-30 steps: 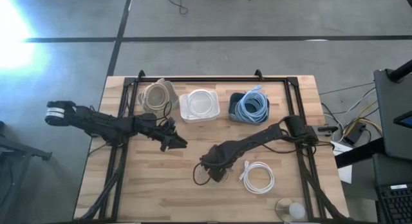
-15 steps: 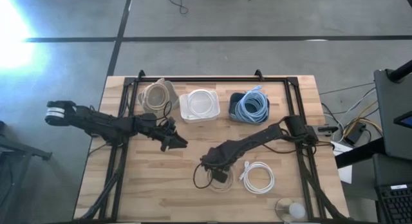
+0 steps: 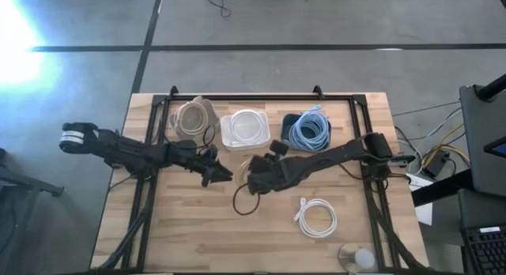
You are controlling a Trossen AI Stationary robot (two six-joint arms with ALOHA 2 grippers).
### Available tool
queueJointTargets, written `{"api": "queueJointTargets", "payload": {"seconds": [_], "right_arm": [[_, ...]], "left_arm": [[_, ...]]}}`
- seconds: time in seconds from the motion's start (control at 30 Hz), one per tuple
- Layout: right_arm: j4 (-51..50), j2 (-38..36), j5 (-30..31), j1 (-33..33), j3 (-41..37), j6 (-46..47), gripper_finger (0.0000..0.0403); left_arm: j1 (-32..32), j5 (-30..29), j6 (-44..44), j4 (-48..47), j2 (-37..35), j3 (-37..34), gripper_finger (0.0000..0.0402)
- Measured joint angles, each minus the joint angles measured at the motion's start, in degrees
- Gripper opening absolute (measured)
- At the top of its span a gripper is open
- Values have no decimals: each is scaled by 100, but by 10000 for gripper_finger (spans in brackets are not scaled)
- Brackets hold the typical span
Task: Sort HDMI cables
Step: Put the light brown HDMI cable into the gray bin
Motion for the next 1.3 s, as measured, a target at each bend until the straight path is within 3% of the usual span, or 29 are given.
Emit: {"api": "queueJointTargets", "payload": {"seconds": [0.3, 0.73, 0.87, 1.1, 1.3], "right_arm": [[442, -165, -53, -49, 0, -857, 45], [986, -161, -57, -138, 2, -1293, 51], [973, -161, -75, -134, 2, -1293, 67], [983, -161, -417, -157, -31, -1298, 106], [1003, -168, -564, -175, -53, -1286, 135]], "left_arm": [[27, -74, 584, 31, 577, 535, 172], [64, -69, 838, -7, 1296, 1185, 170], [94, -137, 903, -158, 1333, 1217, 140], [285, -366, 1080, -929, 1116, 1200, 46], [477, -330, 1236, -1384, 766, 1205, 42]]}}
